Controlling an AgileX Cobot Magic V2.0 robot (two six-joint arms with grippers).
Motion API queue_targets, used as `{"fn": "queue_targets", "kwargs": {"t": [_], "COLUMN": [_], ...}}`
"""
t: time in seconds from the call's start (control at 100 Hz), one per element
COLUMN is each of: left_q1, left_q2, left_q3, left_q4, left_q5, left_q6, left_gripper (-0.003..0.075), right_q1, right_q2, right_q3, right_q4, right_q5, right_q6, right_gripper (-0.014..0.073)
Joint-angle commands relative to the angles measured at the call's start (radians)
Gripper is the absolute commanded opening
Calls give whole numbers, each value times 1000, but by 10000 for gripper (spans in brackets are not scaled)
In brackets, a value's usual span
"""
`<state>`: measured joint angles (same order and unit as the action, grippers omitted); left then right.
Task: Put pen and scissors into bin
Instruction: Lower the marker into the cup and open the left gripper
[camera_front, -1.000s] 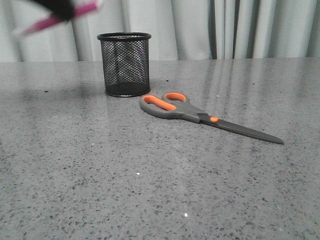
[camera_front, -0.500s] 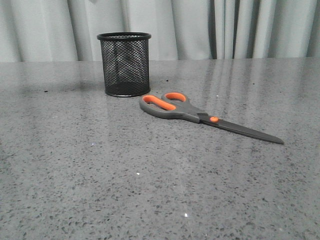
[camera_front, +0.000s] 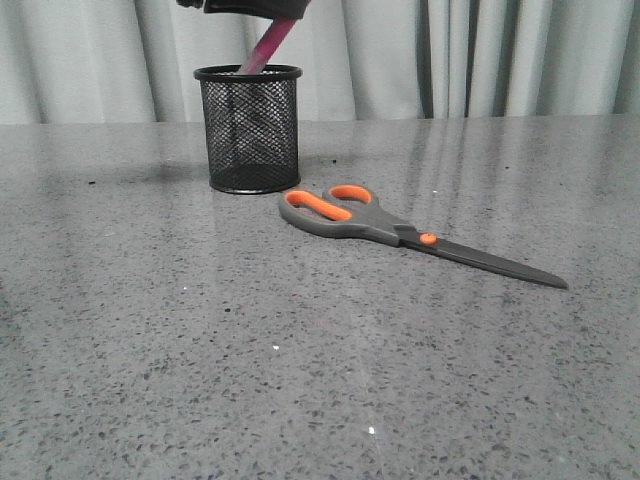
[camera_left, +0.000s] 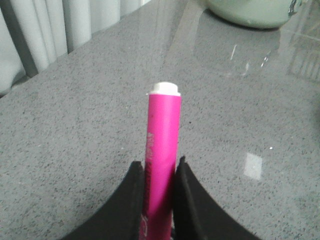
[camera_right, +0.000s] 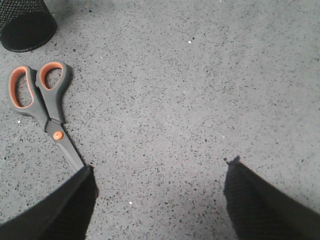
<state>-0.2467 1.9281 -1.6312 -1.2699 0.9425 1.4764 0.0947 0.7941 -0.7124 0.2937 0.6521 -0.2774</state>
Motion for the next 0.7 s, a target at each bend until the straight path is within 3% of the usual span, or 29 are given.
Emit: {"fn": "queue_targets", "kwargs": {"t": [0.0, 0.13, 0.2, 0.32, 0.42, 0.55, 0.69], "left_q1": [-5, -5, -5, 1, 19, 55, 120], "left_q2": [-56, -56, -56, -56, -61, -88, -162], "left_q3": [-32, -32, -32, -32, -32, -32, -32], "left_q4": [-51, -48, -36, -27, -55, -92, -96], "left_q5": [9, 24, 27, 21, 46, 109, 172], "left_q6": [3, 5, 5, 5, 5, 5, 5], "left_gripper": [-18, 22, 111, 326, 430, 417, 328], "right_q1": [-7, -7, -7, -7, -7, -7, -7], "right_q2": [1, 1, 1, 1, 1, 1, 1], "right_q3": [-35, -35, -35, -35, -35, -35, -35], "right_q4": [2, 2, 2, 2, 2, 2, 2], "right_q5": [-51, -51, -51, -51, -59, -93, -122], "right_q6": [-8, -8, -8, -8, -8, -8, -8], "right_gripper": [486, 486, 486, 486, 486, 486, 486]}}
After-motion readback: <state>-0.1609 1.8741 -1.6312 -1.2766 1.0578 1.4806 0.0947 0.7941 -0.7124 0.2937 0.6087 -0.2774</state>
